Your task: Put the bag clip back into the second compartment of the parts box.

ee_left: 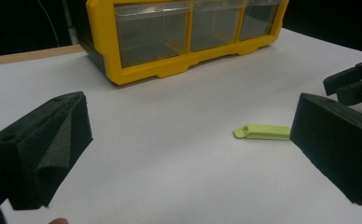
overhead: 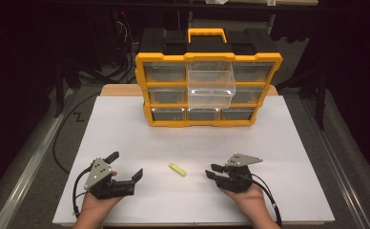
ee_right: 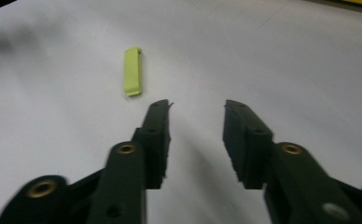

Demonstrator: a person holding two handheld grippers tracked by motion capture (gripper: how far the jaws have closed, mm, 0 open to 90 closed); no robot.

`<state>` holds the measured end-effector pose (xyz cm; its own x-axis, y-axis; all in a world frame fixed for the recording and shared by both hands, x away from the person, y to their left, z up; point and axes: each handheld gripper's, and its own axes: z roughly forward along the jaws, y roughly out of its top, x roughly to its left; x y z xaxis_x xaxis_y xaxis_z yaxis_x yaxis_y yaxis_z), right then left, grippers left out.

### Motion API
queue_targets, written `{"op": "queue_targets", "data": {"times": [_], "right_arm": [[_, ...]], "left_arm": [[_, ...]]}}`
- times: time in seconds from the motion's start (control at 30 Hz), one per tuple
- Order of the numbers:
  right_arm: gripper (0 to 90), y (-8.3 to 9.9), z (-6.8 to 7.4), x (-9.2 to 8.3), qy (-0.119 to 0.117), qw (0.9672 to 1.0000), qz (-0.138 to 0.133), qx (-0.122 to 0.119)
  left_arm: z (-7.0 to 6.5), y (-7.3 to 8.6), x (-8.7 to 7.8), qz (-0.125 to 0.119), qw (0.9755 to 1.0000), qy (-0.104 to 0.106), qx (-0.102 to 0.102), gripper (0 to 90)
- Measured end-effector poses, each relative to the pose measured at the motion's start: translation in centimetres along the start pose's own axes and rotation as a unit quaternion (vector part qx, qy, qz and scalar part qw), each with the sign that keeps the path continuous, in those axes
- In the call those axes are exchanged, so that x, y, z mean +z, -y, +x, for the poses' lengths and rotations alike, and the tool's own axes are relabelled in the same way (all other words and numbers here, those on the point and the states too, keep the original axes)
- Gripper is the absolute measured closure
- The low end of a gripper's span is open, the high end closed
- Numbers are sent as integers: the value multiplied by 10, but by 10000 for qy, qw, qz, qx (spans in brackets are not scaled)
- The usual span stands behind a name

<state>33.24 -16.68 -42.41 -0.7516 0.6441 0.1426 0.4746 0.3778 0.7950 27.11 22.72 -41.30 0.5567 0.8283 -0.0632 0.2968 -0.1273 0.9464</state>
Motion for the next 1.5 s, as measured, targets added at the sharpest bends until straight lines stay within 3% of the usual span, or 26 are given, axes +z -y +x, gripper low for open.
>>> {"op": "queue_targets", "data": {"times": [0.13,0.57,0.7,0.93,1.13,1.5], "right_arm": [[407,0,0,0,50,10000,-57,12],[142,-1,1,2,106,9999,-44,-12],[11,-2,2,3,168,9998,-22,-44],[0,-5,4,5,237,9996,95,-91],[0,-9,7,7,143,9996,191,-168],[0,-20,17,21,-11,9972,651,-357]], "left_arm": [[0,0,0,13,10000,-3,4,4],[-2,0,1,42,10000,15,65,4],[-2,0,1,44,10000,18,61,4],[-2,1,1,47,10000,15,38,4],[-1,1,1,28,10000,15,22,4],[-1,0,0,6,10000,23,-1,4]]}}
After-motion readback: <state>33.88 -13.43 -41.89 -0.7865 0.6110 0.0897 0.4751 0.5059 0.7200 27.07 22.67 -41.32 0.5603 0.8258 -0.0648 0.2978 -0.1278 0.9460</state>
